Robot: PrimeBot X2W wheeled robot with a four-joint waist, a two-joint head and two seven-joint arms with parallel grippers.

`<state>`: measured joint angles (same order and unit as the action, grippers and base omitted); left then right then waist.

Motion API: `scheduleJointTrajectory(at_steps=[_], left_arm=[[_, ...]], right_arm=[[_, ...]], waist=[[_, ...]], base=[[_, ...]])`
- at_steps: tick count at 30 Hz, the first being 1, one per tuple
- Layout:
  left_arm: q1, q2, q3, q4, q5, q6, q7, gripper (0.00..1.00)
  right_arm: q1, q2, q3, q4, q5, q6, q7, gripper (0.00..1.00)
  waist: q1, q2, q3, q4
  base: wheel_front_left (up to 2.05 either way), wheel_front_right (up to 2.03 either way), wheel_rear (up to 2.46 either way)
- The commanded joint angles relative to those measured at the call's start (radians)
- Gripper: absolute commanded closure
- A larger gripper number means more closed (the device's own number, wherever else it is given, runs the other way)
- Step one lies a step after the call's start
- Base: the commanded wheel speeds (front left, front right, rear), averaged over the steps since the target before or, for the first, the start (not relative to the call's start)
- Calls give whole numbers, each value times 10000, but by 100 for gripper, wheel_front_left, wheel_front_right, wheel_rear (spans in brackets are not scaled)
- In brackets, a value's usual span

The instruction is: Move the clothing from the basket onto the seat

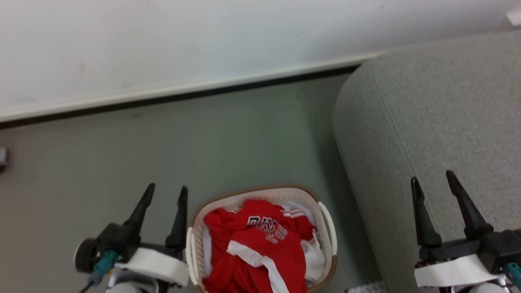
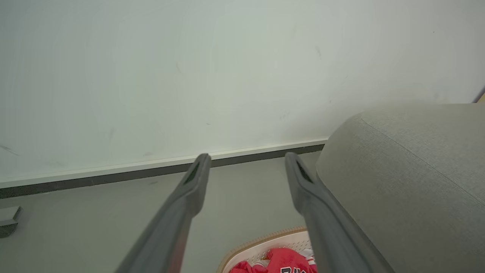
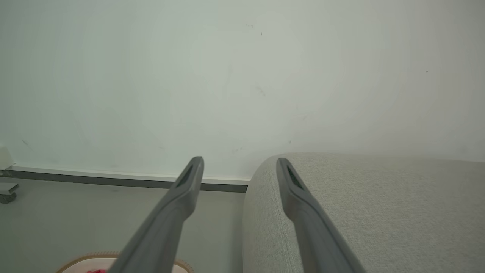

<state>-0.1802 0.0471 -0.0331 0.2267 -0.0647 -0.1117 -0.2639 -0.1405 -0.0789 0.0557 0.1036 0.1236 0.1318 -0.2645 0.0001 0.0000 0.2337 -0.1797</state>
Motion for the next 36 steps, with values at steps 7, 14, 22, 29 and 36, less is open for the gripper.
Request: scheduleJointTrajectory(at_steps=[7, 14, 22, 29, 36], left_arm=[[-1483, 153, -793, 1048, 459, -118, -9, 0], [-3135, 129, -1714, 3075, 656, -179, -9, 0], [-4914, 92, -2545, 5576, 684, -185, 438, 0], [-6142, 72, -3222, 6988, 754, -183, 1562, 0], [-7147, 92, -3598, 8091, 952, -69, 2310, 0]], right_arm=[[-890, 216, 152, -397, 164, -21, 1, 0], [-1751, 286, 354, -858, 338, -21, 1, 0], [-2818, 285, 796, -1417, 854, -21, 1, 0], [-3414, 287, 1003, -1798, 1064, -21, 2, 0], [-3617, 285, 1223, -1990, 1259, -21, 2, 0]], waist=[[-1, 0, 2109, -1058], [-1, 0, 3538, -1330], [-1, 0, 4976, -1529], [-1, 0, 5993, -1650], [-1, 0, 6712, -1938]], base=[[0, 0, 0], [0, 0, 0], [0, 0, 0], [0, 0, 0], [0, 0, 0]])
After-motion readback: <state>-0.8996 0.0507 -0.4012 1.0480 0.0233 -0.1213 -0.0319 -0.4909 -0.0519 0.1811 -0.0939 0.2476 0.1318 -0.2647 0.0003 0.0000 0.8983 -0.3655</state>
